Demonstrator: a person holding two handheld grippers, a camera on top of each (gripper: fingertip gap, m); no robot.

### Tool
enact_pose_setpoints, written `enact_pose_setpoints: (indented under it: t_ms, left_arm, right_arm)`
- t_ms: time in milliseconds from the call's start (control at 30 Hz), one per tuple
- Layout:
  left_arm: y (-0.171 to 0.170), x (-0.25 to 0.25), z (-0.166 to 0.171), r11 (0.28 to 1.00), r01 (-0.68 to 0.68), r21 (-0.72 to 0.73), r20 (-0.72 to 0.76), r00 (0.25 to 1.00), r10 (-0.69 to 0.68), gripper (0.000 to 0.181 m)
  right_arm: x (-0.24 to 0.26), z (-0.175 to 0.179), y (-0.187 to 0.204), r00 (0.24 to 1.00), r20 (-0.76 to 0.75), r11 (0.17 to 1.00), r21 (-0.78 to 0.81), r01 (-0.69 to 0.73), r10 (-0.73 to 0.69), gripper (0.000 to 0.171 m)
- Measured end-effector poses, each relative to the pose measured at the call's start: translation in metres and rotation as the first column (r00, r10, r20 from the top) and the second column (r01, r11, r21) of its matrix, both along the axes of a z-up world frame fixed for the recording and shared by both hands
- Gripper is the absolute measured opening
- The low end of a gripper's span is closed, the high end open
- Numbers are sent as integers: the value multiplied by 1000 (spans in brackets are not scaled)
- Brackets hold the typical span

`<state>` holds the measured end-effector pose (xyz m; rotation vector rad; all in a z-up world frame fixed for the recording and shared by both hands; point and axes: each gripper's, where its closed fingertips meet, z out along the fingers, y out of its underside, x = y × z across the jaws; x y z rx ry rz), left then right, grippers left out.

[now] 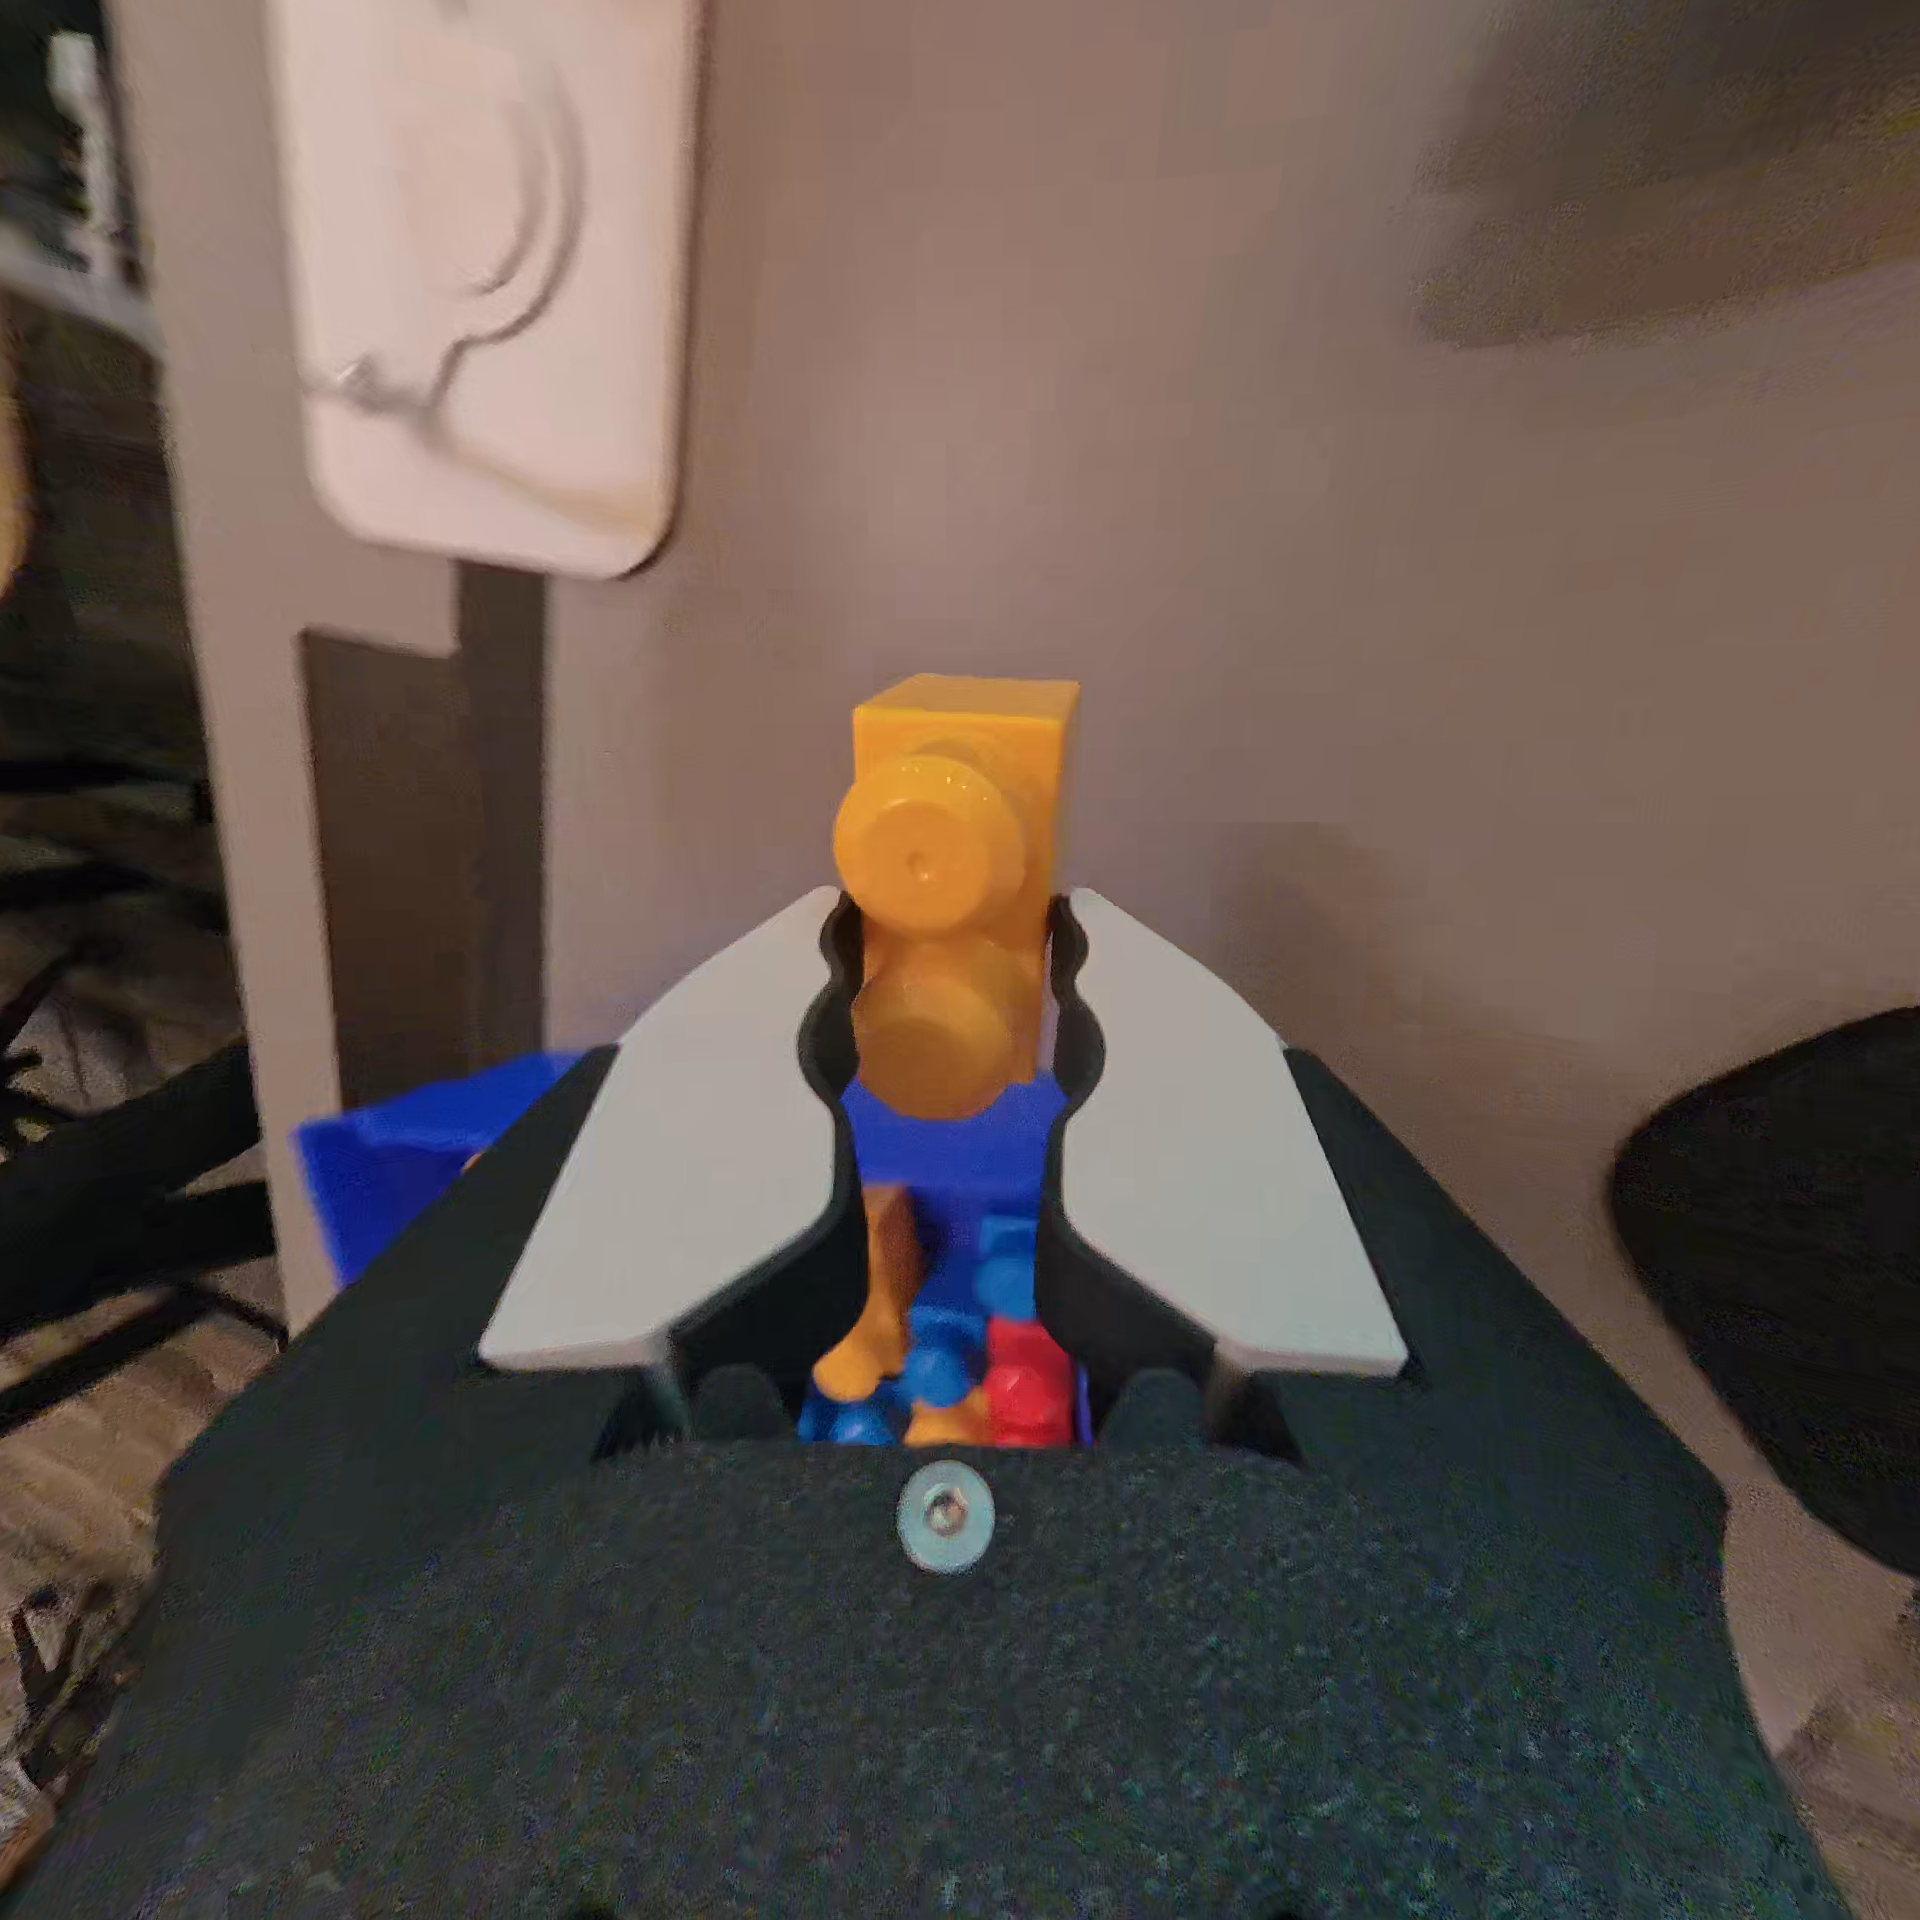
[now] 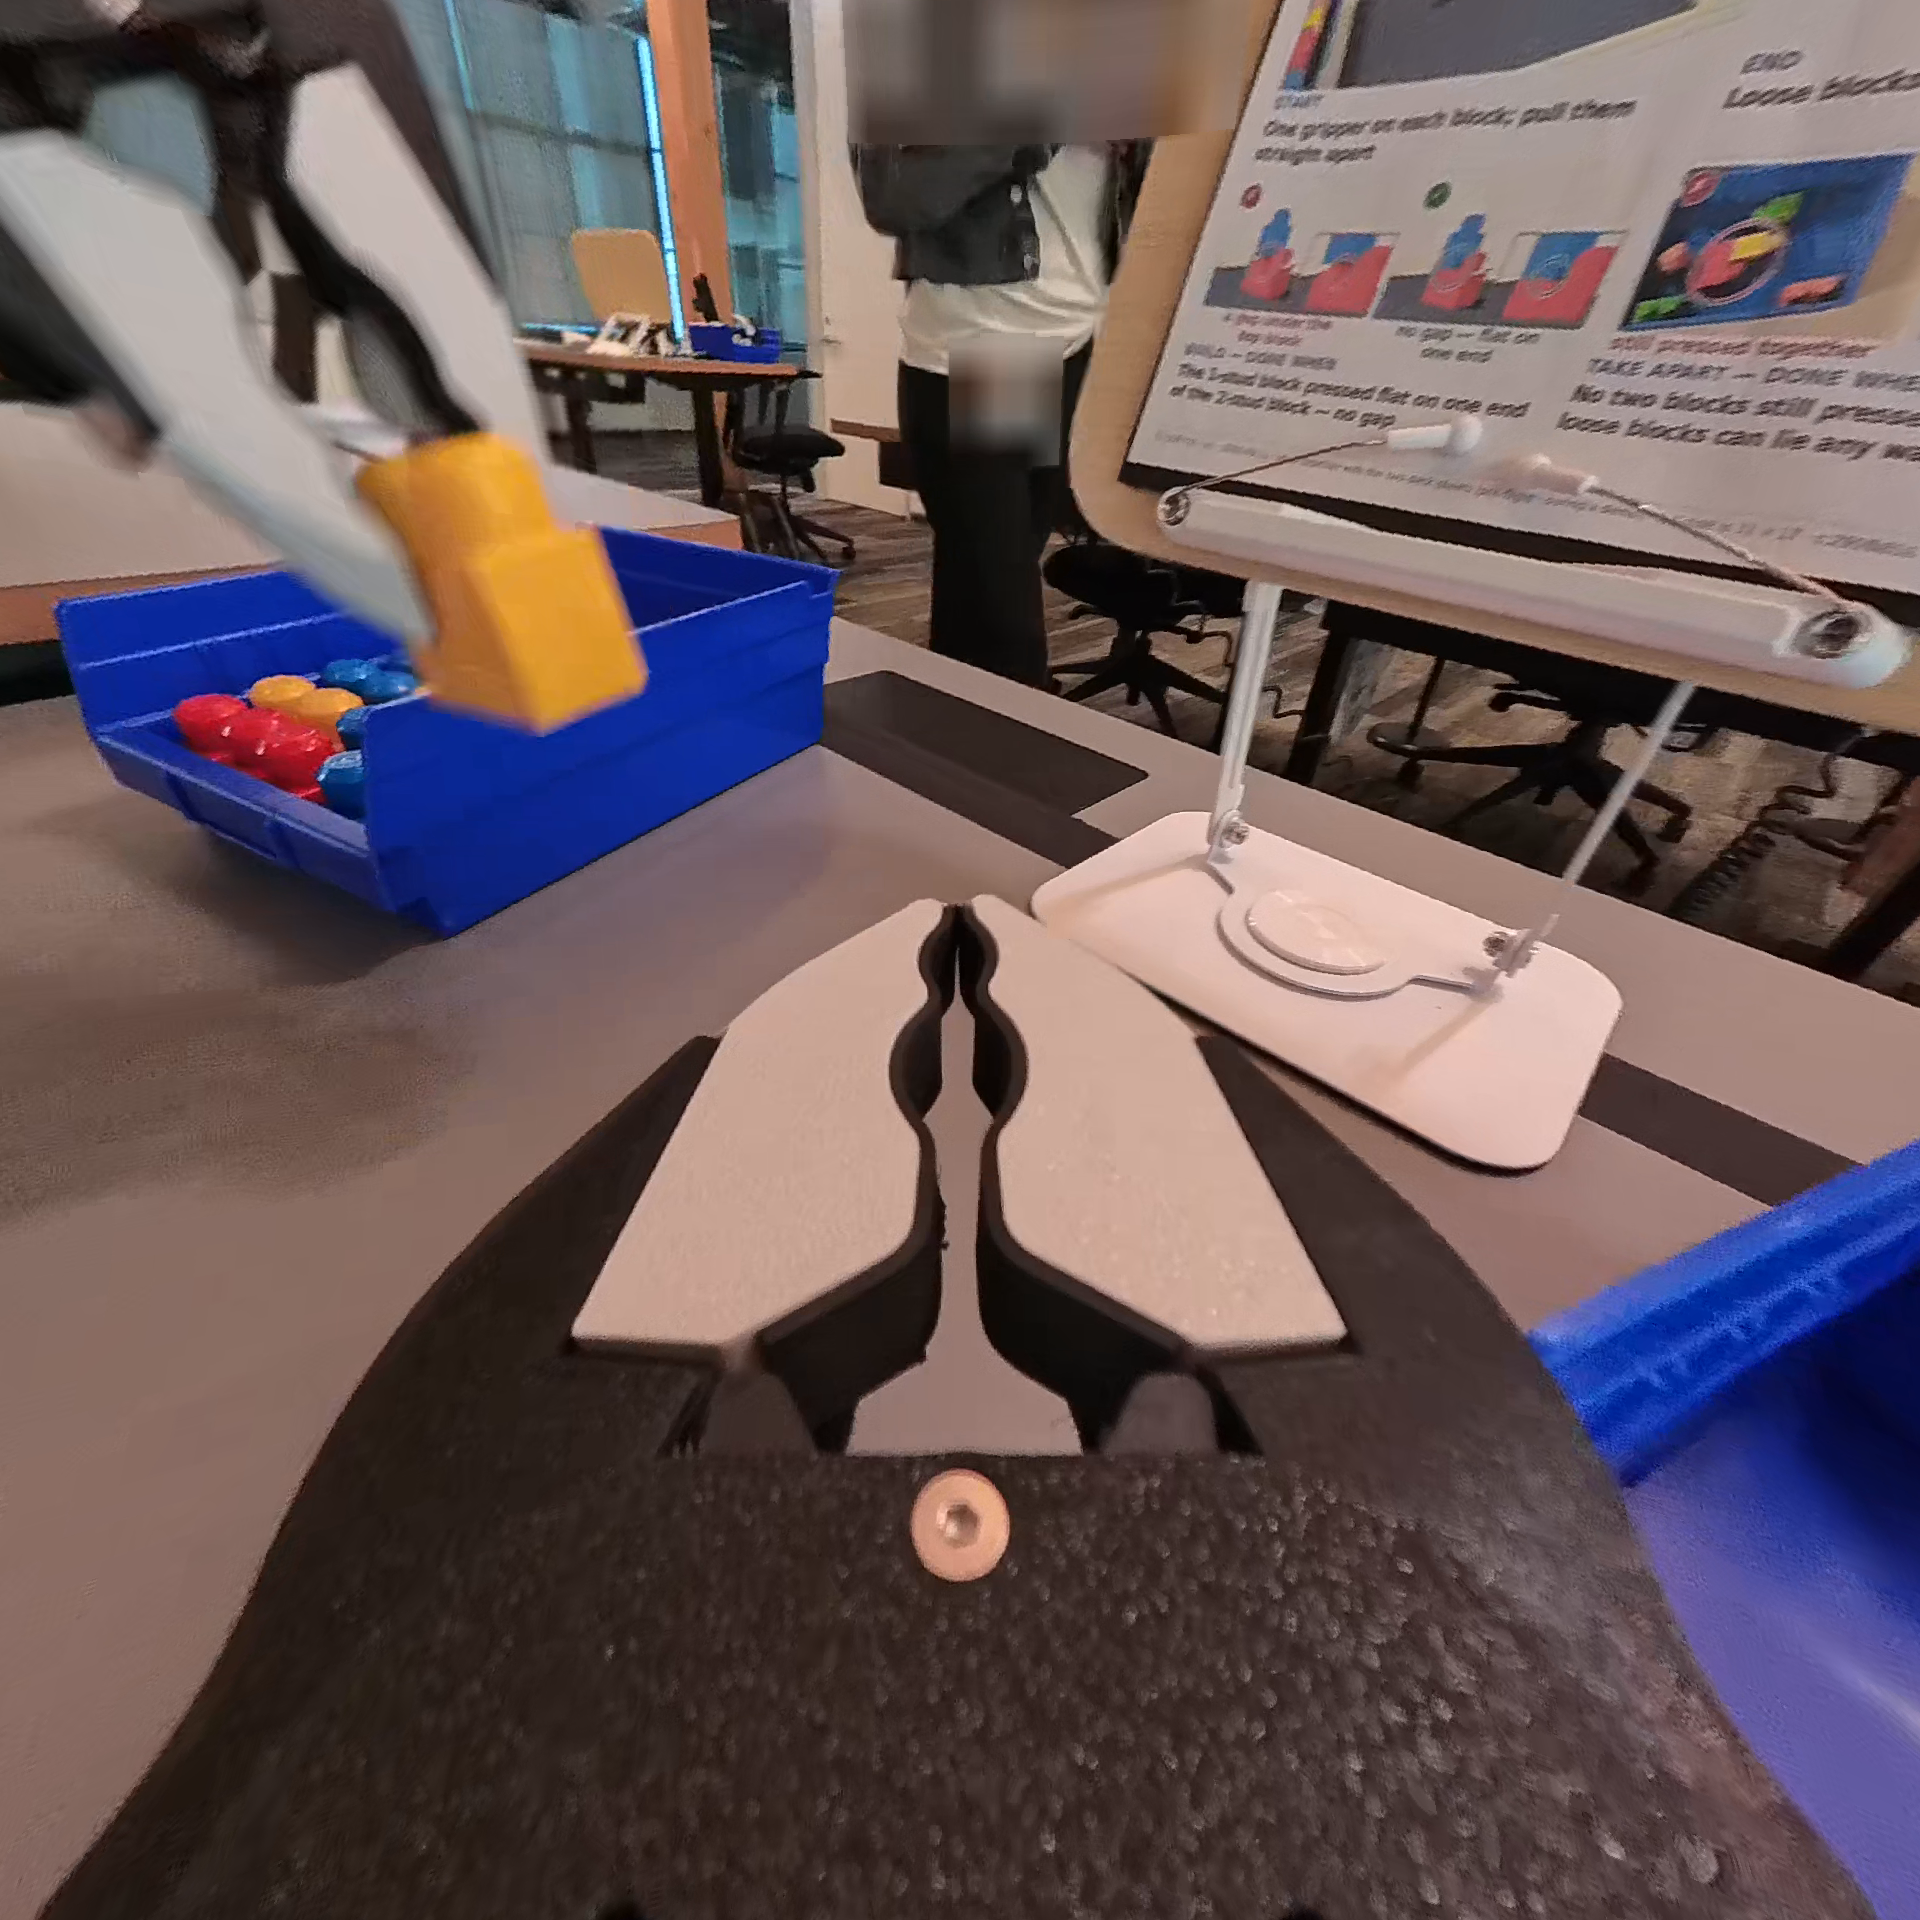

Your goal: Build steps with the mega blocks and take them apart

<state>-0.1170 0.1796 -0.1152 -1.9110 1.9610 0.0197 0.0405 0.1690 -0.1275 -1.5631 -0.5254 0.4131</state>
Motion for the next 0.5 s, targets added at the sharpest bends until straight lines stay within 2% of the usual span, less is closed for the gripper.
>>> enact_pose_setpoints:
  t_ms: [133, 267, 367, 500]
  left_arm:
    - [-60, 42, -46, 991, 98, -88, -37, 994, -101, 35]
    - [-96, 63, -89, 982, 131, -136, -87, 986, -144, 35]
    - [-112, 68, -111, 978, 143, -149, -120, 980, -161, 35]
    - [-116, 69, -129, 982, 137, -127, -130, 980, -154, 36]
  right_arm:
    - [10, 6, 2, 999, -19, 999, 21, 43, -43, 0]
    - [15, 9, 2, 998, -14, 997, 36, 64, -64, 0]
    - [17, 11, 2, 997, -19, 997, 39, 71, -70, 0]
    - [16, 9, 2, 997, -18, 997, 36, 70, -69, 0]
